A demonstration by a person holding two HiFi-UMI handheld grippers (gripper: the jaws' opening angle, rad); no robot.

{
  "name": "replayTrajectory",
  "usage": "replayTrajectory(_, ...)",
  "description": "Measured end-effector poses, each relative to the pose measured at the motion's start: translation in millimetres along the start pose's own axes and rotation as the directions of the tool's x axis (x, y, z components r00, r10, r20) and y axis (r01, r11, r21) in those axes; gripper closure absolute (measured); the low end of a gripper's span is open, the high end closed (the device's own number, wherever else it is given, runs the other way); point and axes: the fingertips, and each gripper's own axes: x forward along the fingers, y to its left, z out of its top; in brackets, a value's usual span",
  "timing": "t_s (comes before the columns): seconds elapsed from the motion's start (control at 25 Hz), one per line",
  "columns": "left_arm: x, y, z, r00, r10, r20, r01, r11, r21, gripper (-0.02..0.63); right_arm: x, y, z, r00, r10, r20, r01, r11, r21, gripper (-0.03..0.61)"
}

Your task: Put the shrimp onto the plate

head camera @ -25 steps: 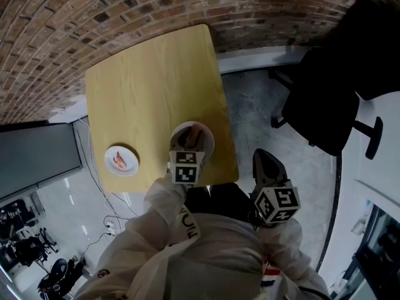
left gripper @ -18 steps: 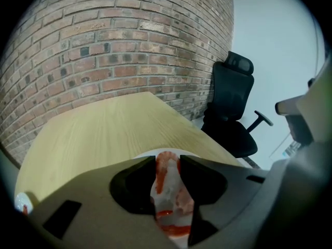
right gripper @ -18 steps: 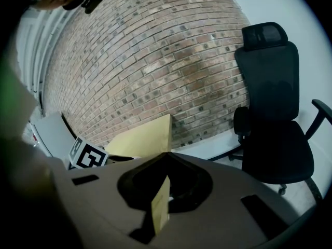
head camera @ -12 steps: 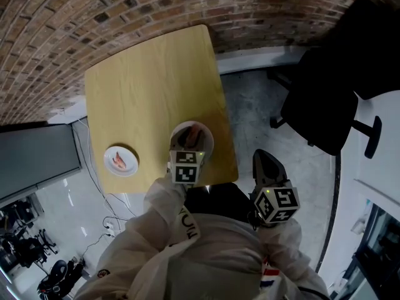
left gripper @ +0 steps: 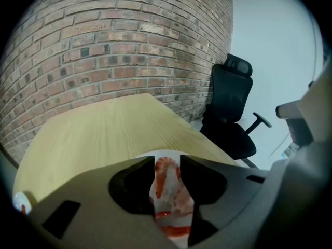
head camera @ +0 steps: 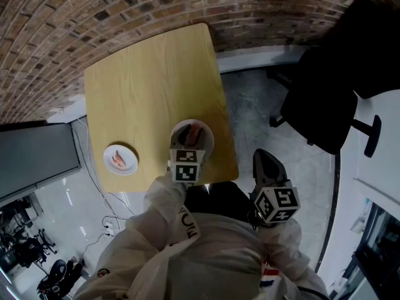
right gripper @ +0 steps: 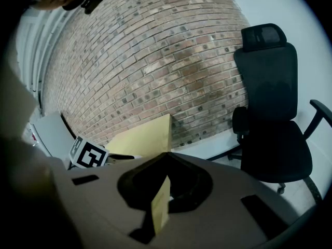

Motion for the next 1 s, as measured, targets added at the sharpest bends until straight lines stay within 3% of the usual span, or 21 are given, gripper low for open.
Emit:
replayTrajectory(0.44, -19, 6, 9, 0.999, -0.001, 0.048, 0.001, 1.0, -0.002, 0.465, -4, 15, 2, 1.0, 0.0, 0.015, 0.0, 1.0, -0.013, 0.555)
replayTrajectory(1.0, -91, 63, 4, 0.988, 0.066, 0.141, -0.058, 0.996, -0.06, 0.491, -5, 80, 2, 0.998, 0.038, 0.047, -0.036, 0.998, -0.043, 0.555)
